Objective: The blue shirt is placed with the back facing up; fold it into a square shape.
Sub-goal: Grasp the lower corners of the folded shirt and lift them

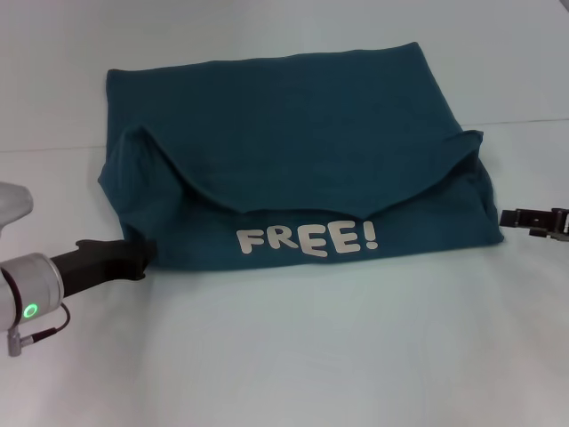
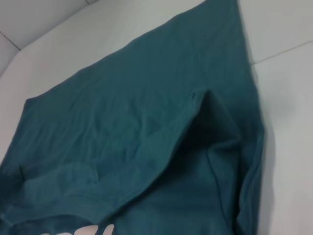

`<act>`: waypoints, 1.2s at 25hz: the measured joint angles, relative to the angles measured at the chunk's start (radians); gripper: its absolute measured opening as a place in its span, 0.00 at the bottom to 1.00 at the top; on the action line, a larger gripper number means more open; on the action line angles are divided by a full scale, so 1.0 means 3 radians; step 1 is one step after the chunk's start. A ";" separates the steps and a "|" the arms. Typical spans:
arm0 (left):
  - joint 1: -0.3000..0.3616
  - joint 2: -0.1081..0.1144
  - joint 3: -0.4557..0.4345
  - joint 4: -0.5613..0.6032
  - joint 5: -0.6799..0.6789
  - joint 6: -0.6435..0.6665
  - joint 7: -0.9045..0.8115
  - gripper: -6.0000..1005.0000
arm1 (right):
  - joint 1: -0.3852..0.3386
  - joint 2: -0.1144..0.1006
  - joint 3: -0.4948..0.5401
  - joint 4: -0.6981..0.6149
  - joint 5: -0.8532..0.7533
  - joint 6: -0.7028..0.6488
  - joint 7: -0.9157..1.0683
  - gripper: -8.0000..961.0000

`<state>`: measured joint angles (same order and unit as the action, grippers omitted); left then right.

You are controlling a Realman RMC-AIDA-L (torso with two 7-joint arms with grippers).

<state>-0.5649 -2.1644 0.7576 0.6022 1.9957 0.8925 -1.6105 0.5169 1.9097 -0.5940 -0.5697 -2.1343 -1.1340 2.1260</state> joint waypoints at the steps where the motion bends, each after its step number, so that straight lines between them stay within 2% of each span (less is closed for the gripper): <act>1: -0.0005 0.0001 0.0004 0.0000 0.0000 0.0000 -0.0005 0.00 | 0.0013 0.0021 -0.0001 0.0000 -0.0008 0.0029 -0.0006 0.78; 9: -0.0022 0.0005 0.0006 0.0004 0.0018 -0.0008 -0.0019 0.01 | 0.0137 0.0209 -0.0017 0.0002 -0.0122 0.0426 -0.0050 0.78; 14: -0.0031 0.0009 -0.0010 0.0004 0.0077 -0.0018 -0.0022 0.01 | 0.0193 0.0288 -0.0115 0.0022 -0.0195 0.0617 -0.0051 0.78; 30: -0.0029 0.0010 -0.0020 0.0002 0.0082 -0.0020 -0.0027 0.01 | 0.0257 0.0302 -0.0179 0.0083 -0.0198 0.0703 -0.0051 0.76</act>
<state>-0.5737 -2.1613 0.7517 0.6028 2.0203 0.8865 -1.6184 0.5941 2.0003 -0.6476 -0.5449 -2.1936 -0.9231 2.1106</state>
